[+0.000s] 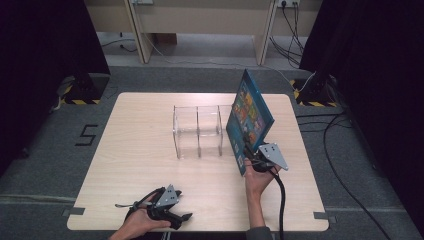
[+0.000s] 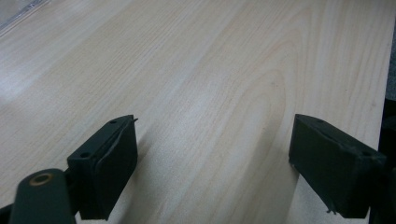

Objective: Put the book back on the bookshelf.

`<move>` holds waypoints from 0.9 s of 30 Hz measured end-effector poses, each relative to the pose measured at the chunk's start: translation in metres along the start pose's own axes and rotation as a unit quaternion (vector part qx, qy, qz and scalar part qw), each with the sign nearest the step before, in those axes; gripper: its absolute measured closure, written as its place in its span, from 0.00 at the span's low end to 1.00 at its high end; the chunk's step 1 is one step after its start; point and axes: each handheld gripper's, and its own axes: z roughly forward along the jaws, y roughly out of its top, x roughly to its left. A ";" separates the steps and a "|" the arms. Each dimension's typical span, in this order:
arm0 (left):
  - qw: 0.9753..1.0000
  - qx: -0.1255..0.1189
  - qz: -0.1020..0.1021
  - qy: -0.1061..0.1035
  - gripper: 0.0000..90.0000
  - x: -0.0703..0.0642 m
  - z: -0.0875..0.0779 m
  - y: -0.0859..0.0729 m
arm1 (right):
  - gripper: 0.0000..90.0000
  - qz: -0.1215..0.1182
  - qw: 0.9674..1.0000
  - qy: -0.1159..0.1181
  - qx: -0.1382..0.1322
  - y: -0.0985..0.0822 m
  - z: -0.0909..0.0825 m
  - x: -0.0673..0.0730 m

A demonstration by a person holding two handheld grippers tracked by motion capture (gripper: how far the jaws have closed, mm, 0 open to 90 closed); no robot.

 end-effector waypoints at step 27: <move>1.000 -0.001 0.001 -0.002 0.16 0.000 0.001 0.001 | 0.53 -0.020 0.996 0.051 0.066 0.018 -0.035 -0.013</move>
